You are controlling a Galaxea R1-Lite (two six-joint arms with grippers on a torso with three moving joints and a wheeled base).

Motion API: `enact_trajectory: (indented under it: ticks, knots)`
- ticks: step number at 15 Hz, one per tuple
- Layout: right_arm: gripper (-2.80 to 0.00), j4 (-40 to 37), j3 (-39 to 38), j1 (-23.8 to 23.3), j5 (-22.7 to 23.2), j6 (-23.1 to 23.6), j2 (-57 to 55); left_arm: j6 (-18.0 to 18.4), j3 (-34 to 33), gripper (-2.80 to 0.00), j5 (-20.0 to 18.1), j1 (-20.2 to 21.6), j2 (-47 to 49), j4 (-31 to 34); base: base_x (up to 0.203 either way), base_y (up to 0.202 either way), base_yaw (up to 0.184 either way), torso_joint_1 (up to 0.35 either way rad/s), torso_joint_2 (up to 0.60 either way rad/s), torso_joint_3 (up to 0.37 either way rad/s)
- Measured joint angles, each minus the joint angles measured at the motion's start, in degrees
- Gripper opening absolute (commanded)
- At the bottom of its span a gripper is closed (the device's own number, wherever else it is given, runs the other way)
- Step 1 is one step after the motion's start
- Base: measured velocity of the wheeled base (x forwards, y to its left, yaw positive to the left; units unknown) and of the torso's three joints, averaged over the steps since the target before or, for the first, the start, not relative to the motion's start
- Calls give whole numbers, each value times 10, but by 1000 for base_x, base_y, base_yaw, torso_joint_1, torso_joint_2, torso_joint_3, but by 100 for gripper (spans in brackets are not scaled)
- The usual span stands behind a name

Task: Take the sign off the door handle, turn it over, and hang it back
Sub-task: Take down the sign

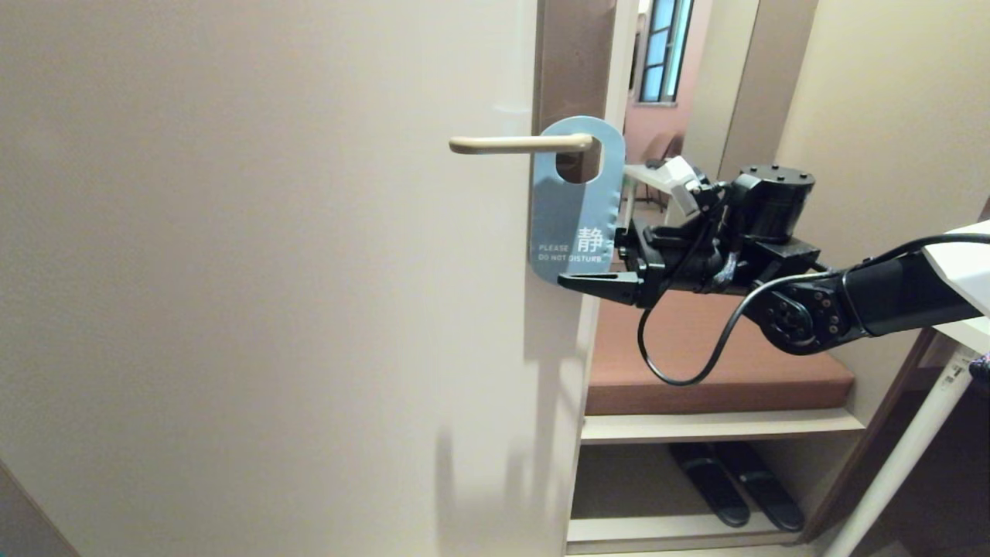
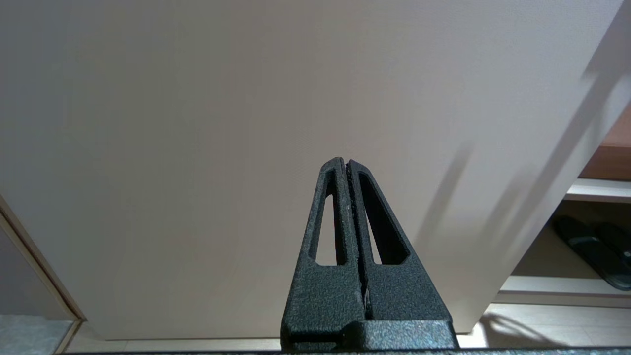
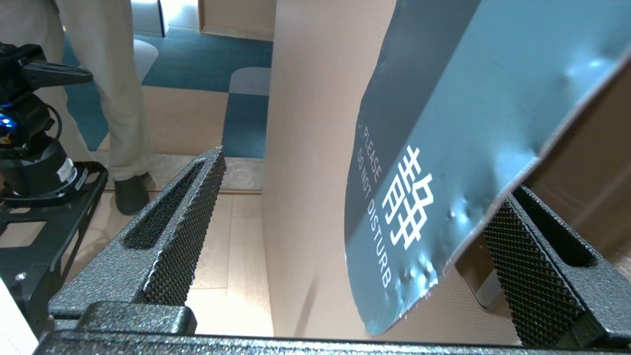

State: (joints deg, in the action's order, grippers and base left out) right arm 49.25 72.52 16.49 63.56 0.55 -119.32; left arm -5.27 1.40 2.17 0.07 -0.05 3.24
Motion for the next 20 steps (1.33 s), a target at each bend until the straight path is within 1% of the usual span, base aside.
enact_trajectory:
  ticks: [13, 14, 20]
  knots:
    - [0, 1, 33, -2, 0, -5, -13, 0, 0, -280, 0, 0, 0, 0, 0, 0, 0, 0, 0, 0]
    - [-280, 1, 32, -2, -4, -4, -13, 0, 0, -280, 1, 0, 0, 0, 0, 0, 0, 0, 0, 0]
    - [-280, 2, 30, -2, -4, -4, -14, 0, 0, -280, 0, 0, 0, 0, 0, 0, 0, 0, 0, 0]
